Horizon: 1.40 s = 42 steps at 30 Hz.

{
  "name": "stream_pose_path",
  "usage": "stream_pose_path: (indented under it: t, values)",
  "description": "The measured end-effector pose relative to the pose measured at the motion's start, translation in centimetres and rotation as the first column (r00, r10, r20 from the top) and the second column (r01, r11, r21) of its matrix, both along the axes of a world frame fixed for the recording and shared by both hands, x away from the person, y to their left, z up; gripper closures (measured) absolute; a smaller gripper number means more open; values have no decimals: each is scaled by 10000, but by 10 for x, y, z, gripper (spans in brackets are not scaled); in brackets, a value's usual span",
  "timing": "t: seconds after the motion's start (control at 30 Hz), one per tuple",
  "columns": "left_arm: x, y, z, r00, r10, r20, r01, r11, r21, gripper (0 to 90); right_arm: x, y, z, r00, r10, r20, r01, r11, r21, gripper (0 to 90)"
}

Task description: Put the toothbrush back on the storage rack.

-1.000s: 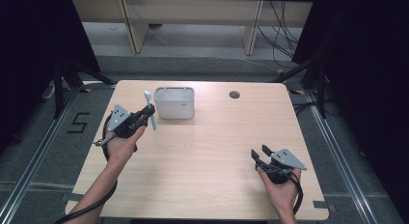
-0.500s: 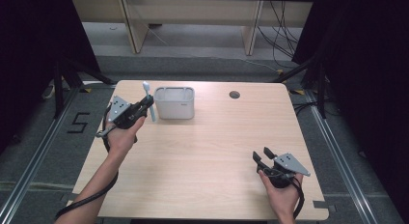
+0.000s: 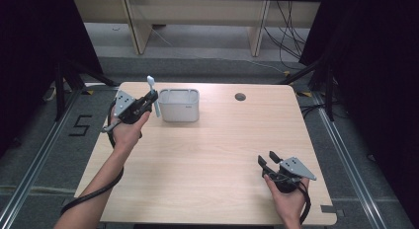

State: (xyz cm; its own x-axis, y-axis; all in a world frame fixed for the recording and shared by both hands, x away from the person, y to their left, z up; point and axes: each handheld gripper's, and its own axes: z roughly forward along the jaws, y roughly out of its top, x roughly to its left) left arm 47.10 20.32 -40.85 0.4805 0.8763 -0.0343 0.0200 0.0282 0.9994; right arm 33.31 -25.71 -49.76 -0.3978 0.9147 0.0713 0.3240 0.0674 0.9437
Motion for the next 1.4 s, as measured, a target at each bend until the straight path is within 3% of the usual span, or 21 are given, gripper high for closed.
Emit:
stream_pose_path:
  t: [0.1,0.13,0.27,0.43,0.5,0.73,0.8,0.83,1.07,1.1,1.13,1.3,1.4]
  values:
    - [2,0,1,10000,10,-6,-10,10000,-46,836,0,0,0,10000,-55,-35,55,9999,-164,516]
    - [4,1,2,10000,-14,-13,14,10000,-34,837,0,1,-1,10000,-22,-92,22,10000,0,516]
    - [6,0,4,10000,-35,2,35,9999,-127,837,0,0,0,9998,-164,127,168,9993,-327,516]
    - [11,-1,8,10000,-84,27,84,9999,-104,837,-1,0,-1,10000,-39,-38,37,9995,-318,516]
    - [12,-1,10,9999,-39,112,40,10000,-77,837,0,-1,0,9999,-79,112,84,9991,-415,516]
    - [18,-2,14,9996,60,270,-58,9999,-94,837,-1,1,0,10000,-53,-38,52,9994,-345,512]
    - [19,-1,15,9995,109,312,-107,9999,-57,837,-2,2,0,9994,-33,-333,23,9996,-286,512]
    - [22,0,16,9993,167,329,-166,9999,-33,836,0,1,-1,10000,9,5,-9,9995,-305,512]
    - [30,1,18,9989,234,407,-230,9997,-86,836,0,1,-1,10000,15,8,-14,9996,-290,512]
    - [31,1,18,9989,244,405,-241,9997,-71,836,-2,4,-1,9996,-100,-282,103,9999,111,512]
    - [32,1,18,9988,255,422,-252,9997,-72,836,0,2,-1,9999,18,-169,-20,9999,-112,512]
    - [37,0,18,9988,301,394,-293,9994,-203,836,0,1,-1,10000,-10,-52,8,9995,-322,512]
    - [40,0,19,9987,297,410,-288,9993,-240,836,0,2,-1,9998,41,-199,-42,10000,-84,512]
